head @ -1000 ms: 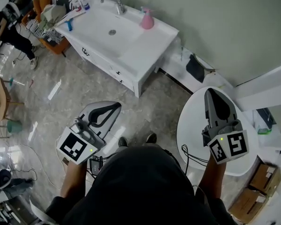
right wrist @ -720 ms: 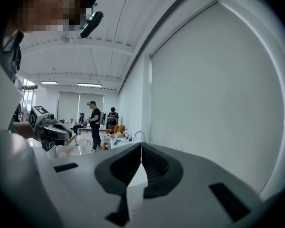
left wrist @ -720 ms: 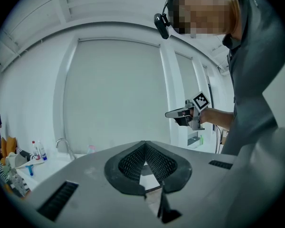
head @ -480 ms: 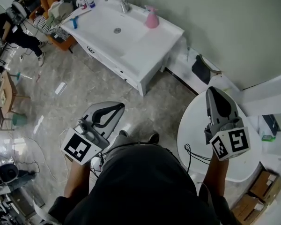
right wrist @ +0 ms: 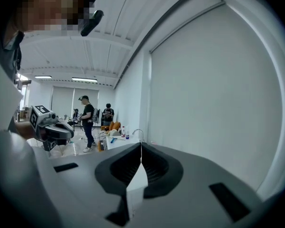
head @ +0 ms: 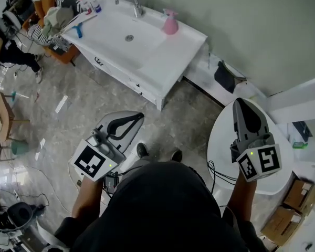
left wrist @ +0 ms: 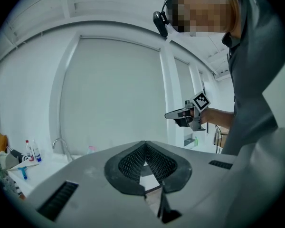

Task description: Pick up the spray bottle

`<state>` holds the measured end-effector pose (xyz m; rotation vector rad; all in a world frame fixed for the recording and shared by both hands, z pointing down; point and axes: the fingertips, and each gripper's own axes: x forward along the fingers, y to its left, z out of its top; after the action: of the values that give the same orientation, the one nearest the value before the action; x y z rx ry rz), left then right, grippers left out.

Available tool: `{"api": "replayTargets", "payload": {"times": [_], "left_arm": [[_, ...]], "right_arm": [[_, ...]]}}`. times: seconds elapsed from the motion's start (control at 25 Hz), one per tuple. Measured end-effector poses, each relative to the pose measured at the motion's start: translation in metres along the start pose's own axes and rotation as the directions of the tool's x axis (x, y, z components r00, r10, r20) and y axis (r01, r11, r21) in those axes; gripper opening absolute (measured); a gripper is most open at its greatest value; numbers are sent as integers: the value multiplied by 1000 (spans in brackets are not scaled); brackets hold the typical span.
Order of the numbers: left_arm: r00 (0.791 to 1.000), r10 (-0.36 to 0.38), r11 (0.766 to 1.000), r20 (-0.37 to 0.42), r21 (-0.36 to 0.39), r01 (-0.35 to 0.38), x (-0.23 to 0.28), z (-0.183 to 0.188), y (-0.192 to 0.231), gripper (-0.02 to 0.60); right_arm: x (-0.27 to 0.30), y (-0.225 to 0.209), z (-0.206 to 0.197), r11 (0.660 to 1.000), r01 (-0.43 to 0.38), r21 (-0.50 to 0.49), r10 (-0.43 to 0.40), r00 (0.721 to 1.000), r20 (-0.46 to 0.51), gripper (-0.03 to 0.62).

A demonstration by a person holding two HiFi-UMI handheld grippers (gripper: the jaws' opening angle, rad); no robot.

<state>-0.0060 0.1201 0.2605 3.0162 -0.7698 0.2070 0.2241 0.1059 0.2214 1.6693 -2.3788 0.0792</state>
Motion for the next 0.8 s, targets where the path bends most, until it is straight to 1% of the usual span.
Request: {"api": "replayTargets", "payload": {"times": [0.2, 0.36, 0.64, 0.72, 0.8], "left_arm": [[999, -30, 1000, 11, -2, 30, -17, -4, 36, 3], [999, -39, 999, 17, -21, 40, -35, -11, 67, 3], [997, -43, 999, 57, -4, 43, -66, -11, 107, 3], [997, -38, 999, 69, -10, 38, -72, -15, 115, 3], [997, -23, 999, 77, -32, 26, -72, -23, 117, 3]], "right_arm": [[23, 23, 13, 999, 35, -9, -35, 999, -5, 9], [42, 41, 23, 998, 63, -15, -63, 998, 2, 9], [64, 74, 34, 995, 92, -29, -92, 996, 6, 9], [72, 81, 35, 995, 89, -35, -89, 996, -8, 9], [80, 85, 35, 997, 63, -52, -65, 997, -37, 9]]}}
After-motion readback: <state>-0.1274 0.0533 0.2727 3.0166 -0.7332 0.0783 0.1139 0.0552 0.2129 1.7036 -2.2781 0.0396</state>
